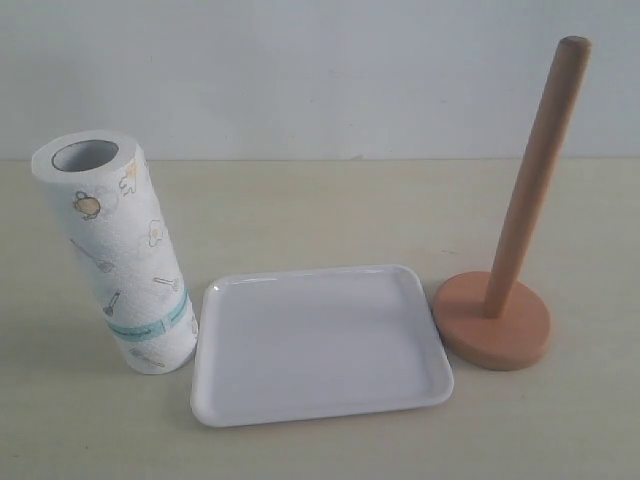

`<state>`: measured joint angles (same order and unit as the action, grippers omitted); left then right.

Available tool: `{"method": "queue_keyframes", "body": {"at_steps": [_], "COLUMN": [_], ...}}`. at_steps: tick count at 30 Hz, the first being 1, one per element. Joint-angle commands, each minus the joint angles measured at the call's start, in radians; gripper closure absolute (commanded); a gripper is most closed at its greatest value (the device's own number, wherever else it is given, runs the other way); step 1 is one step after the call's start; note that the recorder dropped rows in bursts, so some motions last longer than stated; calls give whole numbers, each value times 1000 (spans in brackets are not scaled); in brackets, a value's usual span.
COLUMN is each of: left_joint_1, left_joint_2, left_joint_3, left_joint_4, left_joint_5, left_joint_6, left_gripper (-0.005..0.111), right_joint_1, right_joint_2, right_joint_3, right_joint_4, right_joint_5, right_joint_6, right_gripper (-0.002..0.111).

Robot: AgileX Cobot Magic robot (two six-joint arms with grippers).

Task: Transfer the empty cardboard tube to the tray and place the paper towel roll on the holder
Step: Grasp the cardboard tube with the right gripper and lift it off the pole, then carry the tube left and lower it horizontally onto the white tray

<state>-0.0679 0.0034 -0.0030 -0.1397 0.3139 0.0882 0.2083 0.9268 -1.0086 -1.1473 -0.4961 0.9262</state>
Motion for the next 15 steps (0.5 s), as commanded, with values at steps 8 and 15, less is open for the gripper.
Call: {"method": "queue_keyframes", "body": {"at_steps": [8,15], "left_joint_1": [5,5], "left_joint_2": [-3,-3], "left_joint_3": [3,3], "left_joint_4": [-9,-9], "left_joint_5": [-3,-3], "left_joint_6": [1,1], "left_gripper": [103,103], "right_joint_1": [241,374], "right_joint_2": [4,114], "right_joint_3": [-126,-126], "right_joint_4": [-597,-597], "right_joint_5": [60,70], "right_joint_6": [344,387], "right_gripper": [108,108]}}
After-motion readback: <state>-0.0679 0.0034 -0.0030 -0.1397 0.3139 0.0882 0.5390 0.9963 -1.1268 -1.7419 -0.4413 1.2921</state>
